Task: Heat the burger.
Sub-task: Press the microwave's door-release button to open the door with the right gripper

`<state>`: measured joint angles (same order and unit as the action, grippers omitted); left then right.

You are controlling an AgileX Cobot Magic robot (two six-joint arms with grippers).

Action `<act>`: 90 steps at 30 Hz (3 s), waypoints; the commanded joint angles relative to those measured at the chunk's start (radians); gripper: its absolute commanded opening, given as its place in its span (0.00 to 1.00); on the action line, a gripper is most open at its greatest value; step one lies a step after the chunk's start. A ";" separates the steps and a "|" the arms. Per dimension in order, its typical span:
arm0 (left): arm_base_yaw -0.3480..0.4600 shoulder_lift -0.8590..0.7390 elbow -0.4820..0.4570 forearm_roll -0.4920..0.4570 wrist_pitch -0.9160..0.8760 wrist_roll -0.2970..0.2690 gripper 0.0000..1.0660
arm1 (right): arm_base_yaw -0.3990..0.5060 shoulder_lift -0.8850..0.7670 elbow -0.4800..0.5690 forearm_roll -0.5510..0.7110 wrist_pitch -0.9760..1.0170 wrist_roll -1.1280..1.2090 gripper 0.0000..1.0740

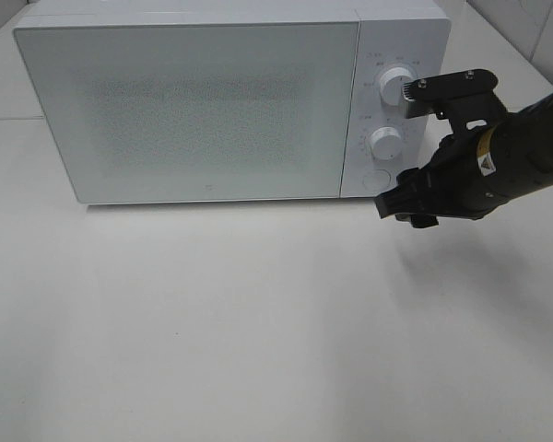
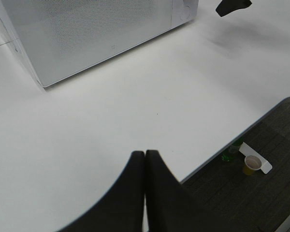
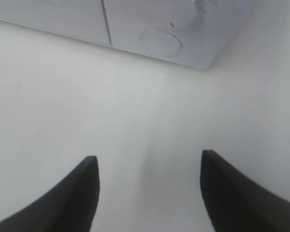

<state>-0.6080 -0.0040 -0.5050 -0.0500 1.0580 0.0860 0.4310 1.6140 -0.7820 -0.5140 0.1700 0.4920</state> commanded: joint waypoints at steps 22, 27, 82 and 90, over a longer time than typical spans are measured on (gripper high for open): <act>0.003 -0.020 0.002 -0.003 -0.016 0.000 0.00 | -0.519 -0.199 -0.059 0.811 0.516 -0.648 0.54; 0.003 -0.020 0.002 -0.003 -0.016 0.000 0.00 | -0.519 -0.421 0.003 0.748 0.577 -0.596 0.54; 0.003 -0.020 0.002 -0.005 -0.016 0.001 0.00 | -0.429 -1.556 0.278 0.559 0.832 -0.492 0.54; 0.003 -0.022 0.002 -0.007 -0.016 0.001 0.00 | -0.429 -1.643 0.278 0.556 0.833 -0.492 0.54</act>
<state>-0.6080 -0.0040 -0.5050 -0.0540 1.0580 0.0860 0.0020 -0.0050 -0.5040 0.0490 1.0100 -0.0070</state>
